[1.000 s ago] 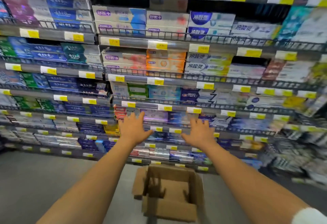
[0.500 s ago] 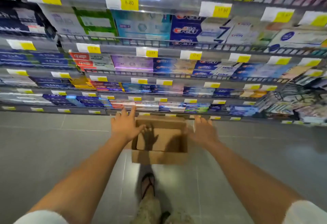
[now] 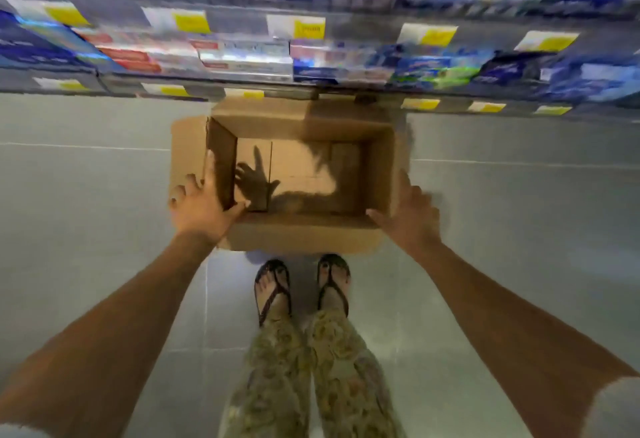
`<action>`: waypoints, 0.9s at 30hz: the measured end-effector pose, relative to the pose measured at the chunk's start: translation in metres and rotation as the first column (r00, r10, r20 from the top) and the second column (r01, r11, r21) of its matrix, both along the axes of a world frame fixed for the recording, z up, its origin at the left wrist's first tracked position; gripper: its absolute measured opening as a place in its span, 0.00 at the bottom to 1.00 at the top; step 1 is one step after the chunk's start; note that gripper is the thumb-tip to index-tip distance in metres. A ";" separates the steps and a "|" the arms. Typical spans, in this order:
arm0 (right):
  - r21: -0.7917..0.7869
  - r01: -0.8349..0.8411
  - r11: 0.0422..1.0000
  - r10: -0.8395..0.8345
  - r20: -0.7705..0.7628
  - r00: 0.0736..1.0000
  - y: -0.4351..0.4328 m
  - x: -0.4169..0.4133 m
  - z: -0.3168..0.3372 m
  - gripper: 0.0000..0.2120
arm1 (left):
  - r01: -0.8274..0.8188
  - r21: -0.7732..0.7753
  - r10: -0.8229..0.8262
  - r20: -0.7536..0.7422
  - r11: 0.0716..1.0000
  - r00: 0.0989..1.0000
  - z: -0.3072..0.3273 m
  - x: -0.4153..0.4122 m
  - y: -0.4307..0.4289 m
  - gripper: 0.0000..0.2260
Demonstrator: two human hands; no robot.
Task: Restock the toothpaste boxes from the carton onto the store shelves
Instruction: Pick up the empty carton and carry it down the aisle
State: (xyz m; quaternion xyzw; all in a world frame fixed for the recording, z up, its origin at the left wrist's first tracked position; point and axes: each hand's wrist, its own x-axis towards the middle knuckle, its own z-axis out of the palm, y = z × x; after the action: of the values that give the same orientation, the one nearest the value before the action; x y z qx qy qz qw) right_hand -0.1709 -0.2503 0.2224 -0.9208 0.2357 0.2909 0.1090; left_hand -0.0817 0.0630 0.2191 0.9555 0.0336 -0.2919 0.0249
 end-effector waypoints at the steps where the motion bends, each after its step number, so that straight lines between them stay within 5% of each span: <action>1: -0.005 0.016 1.000 -0.016 0.006 1.000 -0.004 0.000 -0.025 0.48 | -0.030 0.005 0.030 0.005 1.000 1.000 -0.025 0.000 0.000 0.42; 7: 0.023 0.174 0.985 -0.175 0.083 0.981 -0.013 -0.006 -0.133 0.51 | -0.178 -0.024 0.179 0.116 0.984 0.977 -0.124 -0.002 0.007 0.49; 11: 0.146 0.256 0.956 -0.281 0.191 0.941 -0.012 -0.013 -0.160 0.53 | -0.127 -0.047 0.133 0.147 0.991 0.980 -0.144 0.004 0.024 0.49; 16: 0.211 0.233 0.949 -0.290 0.297 0.910 -0.017 -0.017 -0.169 0.47 | -0.074 -0.124 0.090 0.128 0.990 0.988 -0.152 0.013 0.045 0.50; 27: 0.195 0.197 0.961 -0.236 0.206 0.950 -0.017 -0.003 -0.134 0.50 | -0.092 -0.141 0.107 0.105 0.986 0.989 -0.125 0.014 0.051 0.48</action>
State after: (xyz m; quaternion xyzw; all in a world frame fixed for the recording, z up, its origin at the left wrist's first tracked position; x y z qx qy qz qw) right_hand -0.1736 -0.2672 0.0887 -0.9036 0.2956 0.1891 0.2456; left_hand -0.0682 0.1138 0.0944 0.9637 0.0601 -0.2375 0.1062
